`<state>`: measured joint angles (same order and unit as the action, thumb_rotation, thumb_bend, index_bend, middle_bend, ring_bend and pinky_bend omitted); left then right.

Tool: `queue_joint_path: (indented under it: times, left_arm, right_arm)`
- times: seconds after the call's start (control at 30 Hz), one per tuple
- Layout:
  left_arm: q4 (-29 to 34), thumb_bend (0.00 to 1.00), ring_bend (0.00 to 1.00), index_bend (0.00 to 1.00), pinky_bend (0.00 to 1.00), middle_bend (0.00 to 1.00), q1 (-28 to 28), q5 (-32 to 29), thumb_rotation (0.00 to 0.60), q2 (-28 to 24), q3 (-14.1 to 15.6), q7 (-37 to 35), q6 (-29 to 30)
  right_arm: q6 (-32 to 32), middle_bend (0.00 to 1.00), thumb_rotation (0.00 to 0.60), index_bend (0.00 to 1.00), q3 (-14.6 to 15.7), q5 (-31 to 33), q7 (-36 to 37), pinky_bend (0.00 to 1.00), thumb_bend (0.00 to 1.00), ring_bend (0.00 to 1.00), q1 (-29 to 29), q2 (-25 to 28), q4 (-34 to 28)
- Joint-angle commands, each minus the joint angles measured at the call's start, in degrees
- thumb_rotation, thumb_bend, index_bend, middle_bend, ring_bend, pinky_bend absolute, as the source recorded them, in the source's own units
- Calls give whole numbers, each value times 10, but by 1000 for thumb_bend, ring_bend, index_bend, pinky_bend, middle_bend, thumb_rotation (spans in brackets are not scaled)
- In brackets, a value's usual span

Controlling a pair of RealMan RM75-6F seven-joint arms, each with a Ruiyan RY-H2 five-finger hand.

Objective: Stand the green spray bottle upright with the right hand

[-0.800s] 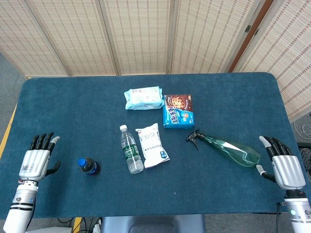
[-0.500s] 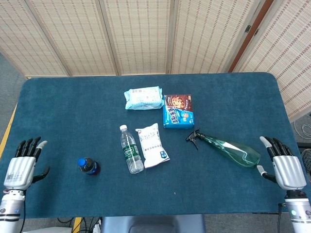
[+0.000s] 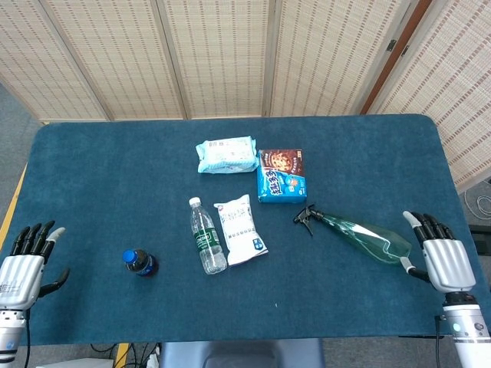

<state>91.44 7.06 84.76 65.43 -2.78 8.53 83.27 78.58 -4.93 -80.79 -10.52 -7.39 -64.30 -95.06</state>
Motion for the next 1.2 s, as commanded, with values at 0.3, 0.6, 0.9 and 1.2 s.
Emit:
queue_joint_path:
  times: [0.3, 0.6, 0.9, 1.2]
  left_arm:
    - [-16, 294, 0, 116, 0, 79, 7, 10, 600, 0, 6, -13, -11]
    - [-51, 294, 0, 116, 0, 79, 14, 31, 600, 1, 11, -53, -12]
    - [-98, 294, 0, 115, 0, 78, 17, 47, 600, 6, 20, -100, -12]
    - [-121, 294, 0, 116, 0, 79, 15, 60, 600, 7, 31, -123, -9]
  right_arm:
    - [-75, 149, 600, 125, -23, 93, -98, 212, 206, 107, -47, 40, -86]
    - [-114, 149, 600, 125, -36, 200, -246, 212, 211, 107, -106, 36, -124]
    - [-86, 149, 600, 125, -37, 278, -367, 212, 212, 107, -153, 4, -176]
    - [-24, 149, 600, 125, -4, 270, -400, 190, 212, 106, -147, -32, -205]
